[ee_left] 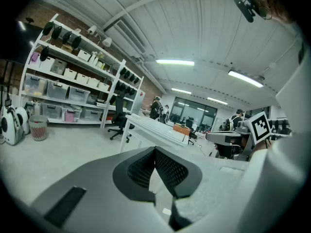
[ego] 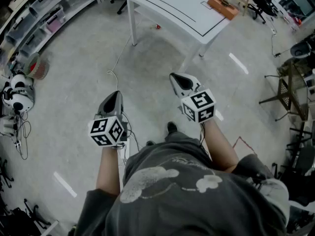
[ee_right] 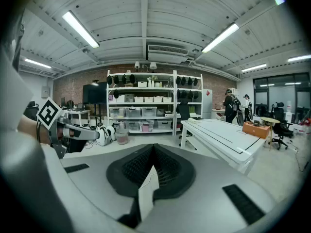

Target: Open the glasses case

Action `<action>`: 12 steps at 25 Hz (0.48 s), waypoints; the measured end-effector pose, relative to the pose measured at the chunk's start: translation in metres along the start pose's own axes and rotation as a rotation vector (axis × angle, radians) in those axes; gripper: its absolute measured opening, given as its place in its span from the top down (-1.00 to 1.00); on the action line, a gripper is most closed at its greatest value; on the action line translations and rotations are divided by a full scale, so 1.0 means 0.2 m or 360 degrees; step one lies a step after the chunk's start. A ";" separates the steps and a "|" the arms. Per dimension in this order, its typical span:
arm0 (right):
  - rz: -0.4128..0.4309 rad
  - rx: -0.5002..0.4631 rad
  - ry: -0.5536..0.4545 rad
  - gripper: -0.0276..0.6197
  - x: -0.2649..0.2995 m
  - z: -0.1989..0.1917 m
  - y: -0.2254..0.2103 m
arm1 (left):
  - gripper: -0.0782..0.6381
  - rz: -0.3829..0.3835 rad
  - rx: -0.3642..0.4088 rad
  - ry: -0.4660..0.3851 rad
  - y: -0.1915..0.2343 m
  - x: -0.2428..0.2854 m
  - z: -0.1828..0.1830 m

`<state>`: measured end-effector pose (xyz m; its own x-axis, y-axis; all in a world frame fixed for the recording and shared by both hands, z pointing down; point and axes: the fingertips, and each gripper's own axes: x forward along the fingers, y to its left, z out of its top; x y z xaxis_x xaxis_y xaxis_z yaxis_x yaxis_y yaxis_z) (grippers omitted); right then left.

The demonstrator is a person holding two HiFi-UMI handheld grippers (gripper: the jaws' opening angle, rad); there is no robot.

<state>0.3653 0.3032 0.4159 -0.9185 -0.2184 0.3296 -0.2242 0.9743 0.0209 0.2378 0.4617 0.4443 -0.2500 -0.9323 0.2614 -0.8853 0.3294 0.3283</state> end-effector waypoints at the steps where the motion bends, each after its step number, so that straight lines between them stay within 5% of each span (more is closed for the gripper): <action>1: -0.0001 0.0003 -0.0002 0.91 0.00 0.00 0.02 | 0.78 -0.0004 0.0000 0.0001 0.00 -0.02 0.00; 12: -0.0054 0.0046 0.0007 0.91 -0.03 -0.05 0.17 | 0.78 -0.0048 -0.0005 0.0028 0.05 -0.17 -0.05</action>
<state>0.3671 0.3376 0.4235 -0.9088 -0.2512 0.3332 -0.2648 0.9643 0.0049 0.2418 0.4982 0.4467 -0.2162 -0.9390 0.2675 -0.8911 0.3018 0.3390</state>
